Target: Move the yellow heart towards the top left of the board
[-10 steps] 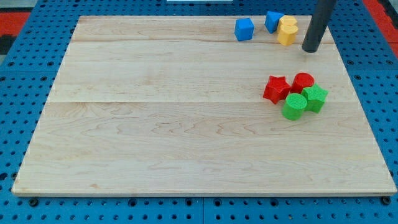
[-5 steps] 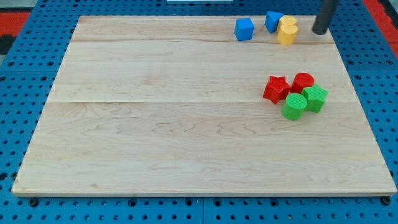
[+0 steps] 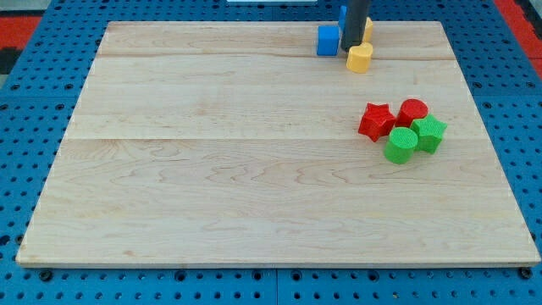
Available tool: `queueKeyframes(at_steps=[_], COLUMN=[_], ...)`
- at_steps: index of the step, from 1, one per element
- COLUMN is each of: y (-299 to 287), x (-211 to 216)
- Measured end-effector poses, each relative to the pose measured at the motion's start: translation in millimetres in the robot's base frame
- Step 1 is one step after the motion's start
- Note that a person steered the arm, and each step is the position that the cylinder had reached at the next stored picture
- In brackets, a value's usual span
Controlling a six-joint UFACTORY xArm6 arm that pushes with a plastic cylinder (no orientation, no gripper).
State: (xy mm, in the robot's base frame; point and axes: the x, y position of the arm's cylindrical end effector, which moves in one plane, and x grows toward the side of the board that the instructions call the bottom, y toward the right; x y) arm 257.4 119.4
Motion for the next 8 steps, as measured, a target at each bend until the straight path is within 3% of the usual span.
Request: queueKeyframes(at_steps=[2, 5, 8], y=[-88.6, 37.4, -8.4], x=[4.5, 4.5, 41.8])
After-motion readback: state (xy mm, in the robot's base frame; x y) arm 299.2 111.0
